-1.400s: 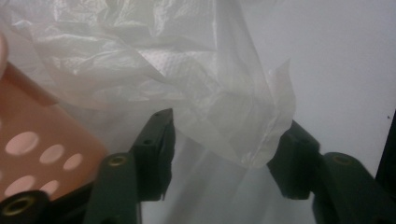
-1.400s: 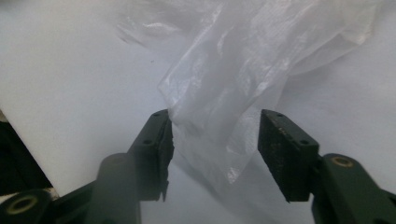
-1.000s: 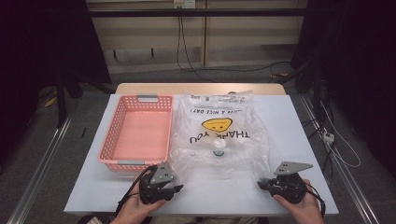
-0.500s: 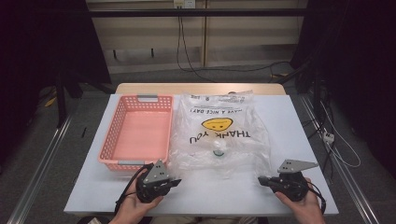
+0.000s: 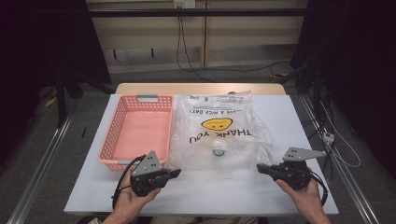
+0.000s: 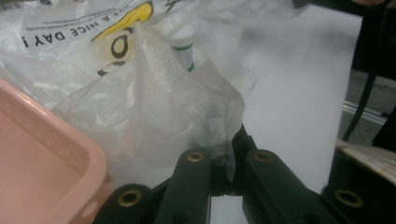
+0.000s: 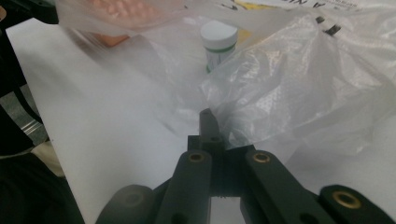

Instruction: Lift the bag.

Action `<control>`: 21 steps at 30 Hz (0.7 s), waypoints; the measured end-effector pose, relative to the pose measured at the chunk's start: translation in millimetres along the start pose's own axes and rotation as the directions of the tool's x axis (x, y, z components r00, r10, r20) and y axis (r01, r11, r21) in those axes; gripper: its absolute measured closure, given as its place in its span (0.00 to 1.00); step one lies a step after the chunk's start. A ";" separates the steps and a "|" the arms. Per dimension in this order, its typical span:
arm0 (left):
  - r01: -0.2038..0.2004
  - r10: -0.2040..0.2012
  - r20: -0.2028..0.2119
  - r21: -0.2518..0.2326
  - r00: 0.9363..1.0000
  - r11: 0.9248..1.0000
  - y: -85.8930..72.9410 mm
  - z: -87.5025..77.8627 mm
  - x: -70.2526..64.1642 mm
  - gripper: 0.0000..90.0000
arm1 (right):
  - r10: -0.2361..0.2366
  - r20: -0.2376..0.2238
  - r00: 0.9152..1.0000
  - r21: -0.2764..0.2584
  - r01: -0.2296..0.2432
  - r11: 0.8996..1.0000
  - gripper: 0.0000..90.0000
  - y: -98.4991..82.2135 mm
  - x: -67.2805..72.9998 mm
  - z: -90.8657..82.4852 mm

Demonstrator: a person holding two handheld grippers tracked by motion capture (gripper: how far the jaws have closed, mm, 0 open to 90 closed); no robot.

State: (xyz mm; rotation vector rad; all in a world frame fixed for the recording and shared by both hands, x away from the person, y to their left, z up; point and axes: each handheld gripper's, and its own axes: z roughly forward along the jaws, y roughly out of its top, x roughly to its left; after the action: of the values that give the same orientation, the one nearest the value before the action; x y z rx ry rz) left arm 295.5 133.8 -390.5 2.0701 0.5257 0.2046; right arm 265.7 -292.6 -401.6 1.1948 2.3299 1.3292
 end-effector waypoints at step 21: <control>0.006 -0.022 -0.078 -0.205 0.997 0.979 73.3 -35.6 35.7 1.00 | -0.026 0.048 0.999 -0.216 0.036 0.976 1.00 84.3 -20.4 -32.5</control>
State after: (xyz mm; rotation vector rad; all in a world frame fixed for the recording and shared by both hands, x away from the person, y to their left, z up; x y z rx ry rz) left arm 335.9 144.1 -311.9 1.8637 0.5441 0.3210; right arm 308.0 -305.5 -320.2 1.1039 2.1002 1.4851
